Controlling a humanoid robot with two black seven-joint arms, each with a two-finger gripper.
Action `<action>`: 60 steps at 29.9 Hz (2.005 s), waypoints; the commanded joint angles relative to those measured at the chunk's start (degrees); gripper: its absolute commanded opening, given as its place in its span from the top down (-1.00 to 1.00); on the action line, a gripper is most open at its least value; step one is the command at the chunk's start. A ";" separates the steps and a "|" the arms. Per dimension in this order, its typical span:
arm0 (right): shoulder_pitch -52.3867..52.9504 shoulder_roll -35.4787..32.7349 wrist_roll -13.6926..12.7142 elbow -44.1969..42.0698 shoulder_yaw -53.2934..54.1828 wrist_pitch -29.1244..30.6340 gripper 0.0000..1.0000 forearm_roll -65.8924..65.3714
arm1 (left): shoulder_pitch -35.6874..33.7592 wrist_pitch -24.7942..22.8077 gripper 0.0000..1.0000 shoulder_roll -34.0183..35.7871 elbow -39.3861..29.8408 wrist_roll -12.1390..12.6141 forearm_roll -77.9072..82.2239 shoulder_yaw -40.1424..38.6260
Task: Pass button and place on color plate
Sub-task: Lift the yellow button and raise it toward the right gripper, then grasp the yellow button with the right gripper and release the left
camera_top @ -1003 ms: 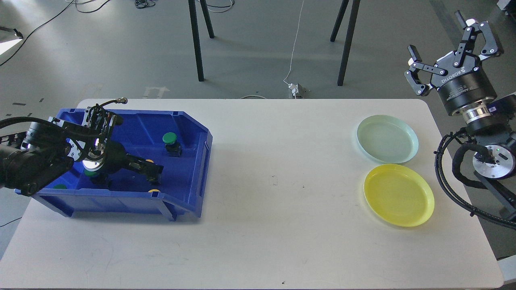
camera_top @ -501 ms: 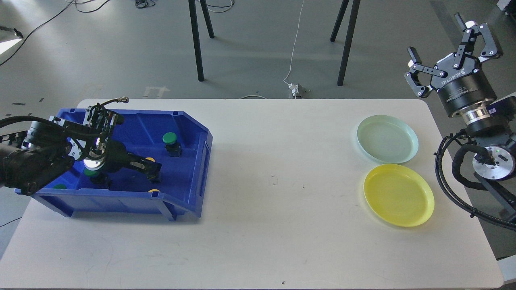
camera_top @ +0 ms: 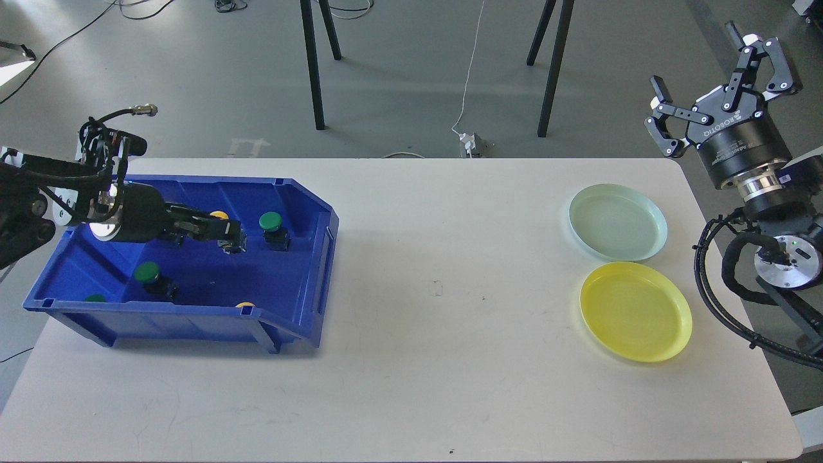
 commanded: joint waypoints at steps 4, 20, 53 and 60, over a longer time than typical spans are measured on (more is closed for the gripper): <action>0.01 0.61 0.00 0.07 0.59 0.02 -0.99 0.00 | 0.12 0.00 0.50 12.31 -10.23 -0.01 -2.69 -8.74; 0.18 0.70 0.00 0.07 -0.11 -2.87 -0.98 -6.93 | 0.30 0.00 0.50 -3.20 -9.73 -0.01 -36.53 -17.02; 11.25 32.78 0.00 -12.23 -17.87 -3.67 -0.96 -13.71 | 5.75 0.00 0.48 -24.68 3.56 -0.01 -45.07 -17.81; 12.40 33.92 0.00 -12.50 -17.61 -3.67 -0.96 -13.09 | 5.75 0.00 0.48 -24.68 3.56 -0.01 -45.07 -17.81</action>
